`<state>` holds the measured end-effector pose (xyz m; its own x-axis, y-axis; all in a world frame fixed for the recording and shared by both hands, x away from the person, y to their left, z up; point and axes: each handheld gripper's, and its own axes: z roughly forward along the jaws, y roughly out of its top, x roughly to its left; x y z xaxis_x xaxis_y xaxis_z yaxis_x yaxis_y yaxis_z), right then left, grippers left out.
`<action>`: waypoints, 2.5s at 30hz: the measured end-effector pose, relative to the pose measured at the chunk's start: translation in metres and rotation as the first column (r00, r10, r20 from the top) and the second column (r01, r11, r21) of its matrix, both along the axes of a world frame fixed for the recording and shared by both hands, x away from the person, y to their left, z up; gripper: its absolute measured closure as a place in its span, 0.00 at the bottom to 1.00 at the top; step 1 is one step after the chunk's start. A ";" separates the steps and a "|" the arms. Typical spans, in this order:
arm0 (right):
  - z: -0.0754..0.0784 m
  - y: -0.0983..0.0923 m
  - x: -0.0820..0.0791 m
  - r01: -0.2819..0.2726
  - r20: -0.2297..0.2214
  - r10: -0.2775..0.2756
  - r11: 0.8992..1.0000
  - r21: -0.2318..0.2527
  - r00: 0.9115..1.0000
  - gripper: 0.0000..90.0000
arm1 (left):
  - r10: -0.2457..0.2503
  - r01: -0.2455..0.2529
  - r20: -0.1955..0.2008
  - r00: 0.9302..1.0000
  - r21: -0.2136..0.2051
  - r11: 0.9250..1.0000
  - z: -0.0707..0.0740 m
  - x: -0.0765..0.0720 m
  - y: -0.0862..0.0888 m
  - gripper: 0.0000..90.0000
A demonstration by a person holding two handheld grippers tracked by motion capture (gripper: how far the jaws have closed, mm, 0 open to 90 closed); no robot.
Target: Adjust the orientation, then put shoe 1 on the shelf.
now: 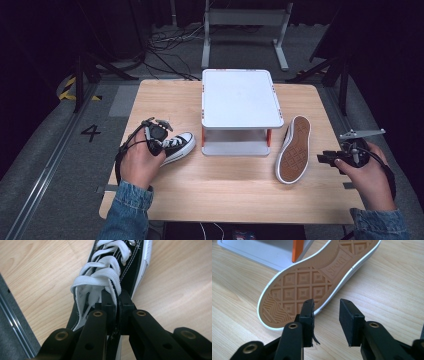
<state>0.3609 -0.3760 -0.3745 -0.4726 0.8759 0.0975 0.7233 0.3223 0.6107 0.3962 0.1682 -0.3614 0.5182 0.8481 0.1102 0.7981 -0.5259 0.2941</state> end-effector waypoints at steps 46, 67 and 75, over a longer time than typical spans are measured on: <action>-0.010 0.006 0.000 -0.007 -0.014 0.007 1.000 -0.006 1.000 0.69 | -0.350 0.350 -0.013 0.937 -0.018 0.937 -0.018 0.002 -0.058 0.23; -0.015 -0.002 -0.011 0.016 -0.021 -0.016 1.000 -0.013 1.000 0.67 | -0.315 0.317 -0.040 0.948 0.053 0.947 -0.031 0.018 -0.072 0.82; -0.014 -0.002 -0.008 0.023 -0.016 -0.023 1.000 -0.011 1.000 0.68 | -0.309 0.309 -0.016 0.951 -0.018 0.951 -0.013 0.014 -0.055 0.84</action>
